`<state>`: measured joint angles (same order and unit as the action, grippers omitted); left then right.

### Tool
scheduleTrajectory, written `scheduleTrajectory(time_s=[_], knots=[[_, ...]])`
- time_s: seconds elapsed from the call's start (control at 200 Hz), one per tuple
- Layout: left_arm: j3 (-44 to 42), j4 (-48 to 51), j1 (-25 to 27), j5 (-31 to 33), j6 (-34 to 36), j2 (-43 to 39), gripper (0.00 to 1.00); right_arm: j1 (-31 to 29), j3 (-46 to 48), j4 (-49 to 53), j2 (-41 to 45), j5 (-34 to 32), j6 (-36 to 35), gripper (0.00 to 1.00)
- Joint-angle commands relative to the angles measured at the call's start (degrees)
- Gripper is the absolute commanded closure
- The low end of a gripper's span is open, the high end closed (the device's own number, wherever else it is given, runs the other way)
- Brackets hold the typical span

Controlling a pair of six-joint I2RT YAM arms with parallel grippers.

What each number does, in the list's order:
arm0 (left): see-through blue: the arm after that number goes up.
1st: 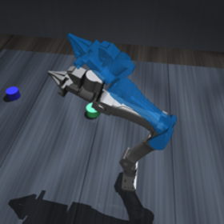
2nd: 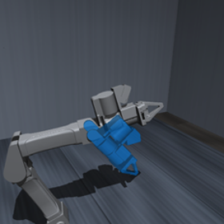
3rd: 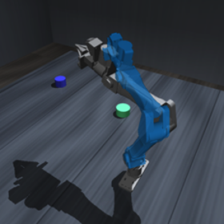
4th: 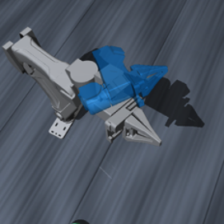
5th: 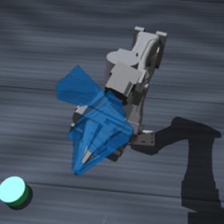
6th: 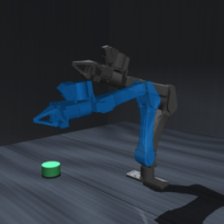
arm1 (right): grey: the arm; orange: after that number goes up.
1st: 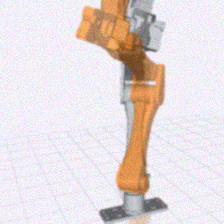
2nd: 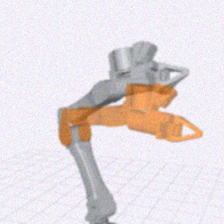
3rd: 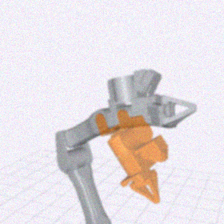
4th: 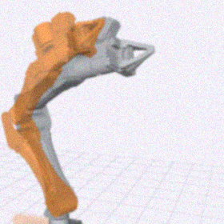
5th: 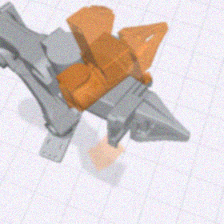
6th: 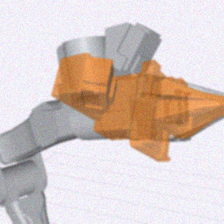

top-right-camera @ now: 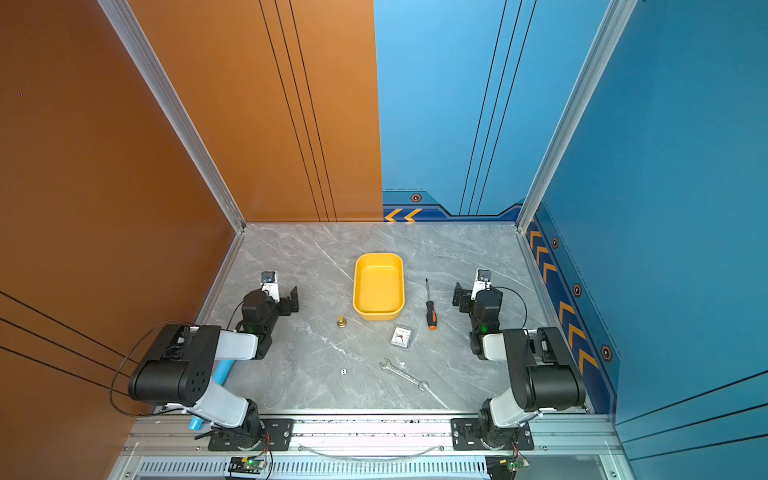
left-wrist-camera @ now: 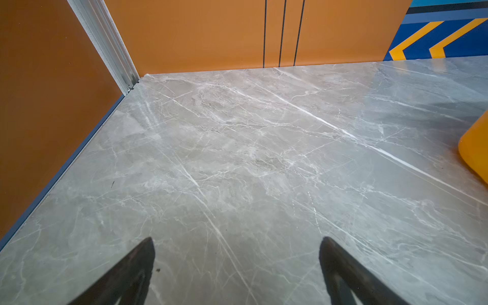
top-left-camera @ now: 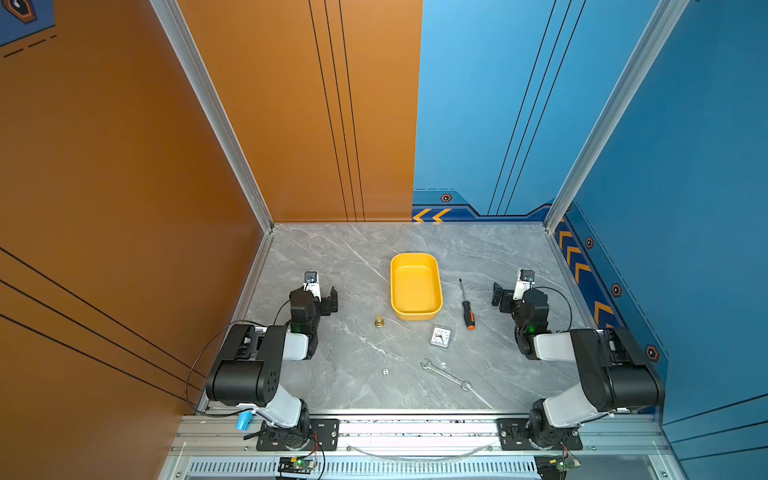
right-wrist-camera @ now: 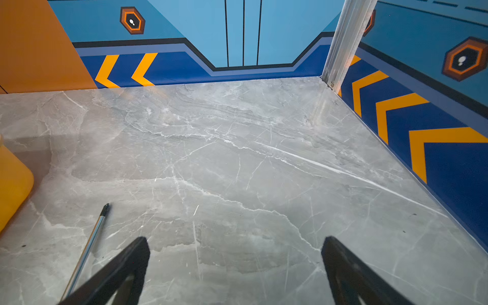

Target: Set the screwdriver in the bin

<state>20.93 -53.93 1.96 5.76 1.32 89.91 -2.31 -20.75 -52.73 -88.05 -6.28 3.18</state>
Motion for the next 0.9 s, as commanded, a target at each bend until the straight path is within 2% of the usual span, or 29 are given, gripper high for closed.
scheduleTrajectory(time_s=[0.0, 0.486, 0.671, 0.771, 0.896], knots=[[0.2, -0.03, 0.33, -0.58, 0.9, -0.48, 0.02, 0.11, -0.11, -0.36, -0.54, -0.45, -0.46, 0.0], [-0.05, -0.34, 0.68, 0.21, 1.18, -0.5, 0.02, 1.11, -0.6, 0.61, -0.59, 1.06, 0.29, 0.0], [-0.09, -0.39, 0.77, 0.43, 1.2, -0.52, 0.02, 0.99, -0.95, 2.43, 1.14, -1.22, 1.02, 0.0], [-0.02, -0.4, 0.81, 0.64, 1.31, -0.65, 0.02, 0.99, -2.93, 9.61, 5.31, -1.75, 1.36, 0.0], [0.53, 2.88, 1.21, 1.0, 1.77, -3.58, 0.02, 0.9, -9.41, 28.85, 12.25, 0.2, 3.26, 0.0]])
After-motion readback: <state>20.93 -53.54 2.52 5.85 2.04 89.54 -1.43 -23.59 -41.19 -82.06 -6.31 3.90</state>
